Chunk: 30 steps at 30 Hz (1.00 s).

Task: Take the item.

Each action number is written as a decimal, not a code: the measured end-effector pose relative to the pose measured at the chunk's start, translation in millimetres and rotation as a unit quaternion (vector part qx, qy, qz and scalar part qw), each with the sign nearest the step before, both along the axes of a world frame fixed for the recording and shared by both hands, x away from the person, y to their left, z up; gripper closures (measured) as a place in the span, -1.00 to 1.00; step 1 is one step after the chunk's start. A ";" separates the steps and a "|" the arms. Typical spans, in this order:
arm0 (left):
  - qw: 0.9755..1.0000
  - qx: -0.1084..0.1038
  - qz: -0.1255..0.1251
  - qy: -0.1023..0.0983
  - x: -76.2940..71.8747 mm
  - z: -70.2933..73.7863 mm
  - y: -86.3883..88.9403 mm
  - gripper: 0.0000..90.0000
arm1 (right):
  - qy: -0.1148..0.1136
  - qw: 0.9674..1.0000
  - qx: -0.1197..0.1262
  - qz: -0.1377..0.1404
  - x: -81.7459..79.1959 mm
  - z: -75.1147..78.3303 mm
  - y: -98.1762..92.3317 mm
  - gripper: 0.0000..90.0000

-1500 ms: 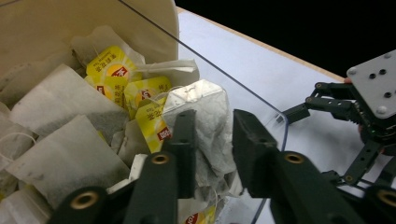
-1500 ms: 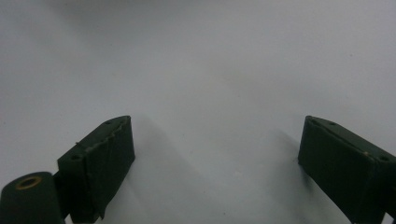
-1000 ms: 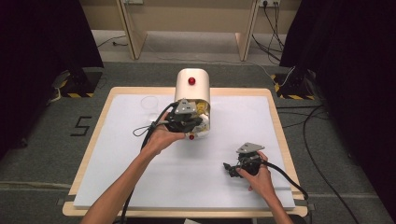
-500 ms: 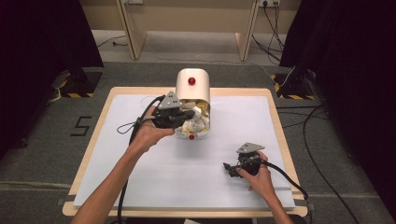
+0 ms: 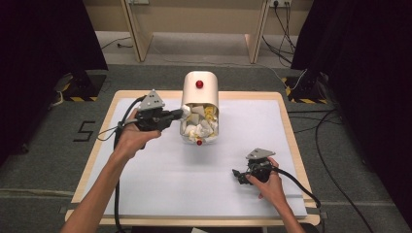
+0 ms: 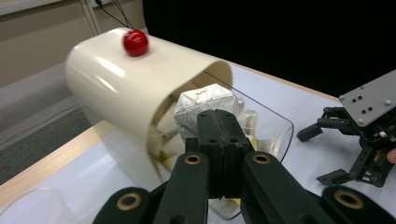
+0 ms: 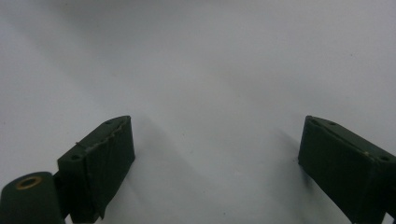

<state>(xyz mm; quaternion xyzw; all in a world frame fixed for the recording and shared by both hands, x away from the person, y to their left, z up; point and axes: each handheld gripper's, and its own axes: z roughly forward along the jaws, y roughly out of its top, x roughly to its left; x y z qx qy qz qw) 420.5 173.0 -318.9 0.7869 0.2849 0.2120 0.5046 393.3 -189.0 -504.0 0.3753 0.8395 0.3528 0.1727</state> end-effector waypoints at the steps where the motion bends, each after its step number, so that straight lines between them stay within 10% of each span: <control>1: 1.000 -0.002 0.008 -0.002 -1.5 1.9 9.5 0.97 | -0.002 1.000 -0.001 0.001 0.2 0.0 -0.3 -0.75; 16: 0.997 -0.010 0.072 0.001 2.8 -9.4 59.0 0.97 | 0.000 1.000 0.000 0.000 0.0 0.0 0.0 -0.76; 30: 0.988 -0.008 0.152 0.011 39.5 -43.1 85.4 0.97 | -0.001 1.000 -0.001 0.001 0.2 -0.2 -0.1 -0.76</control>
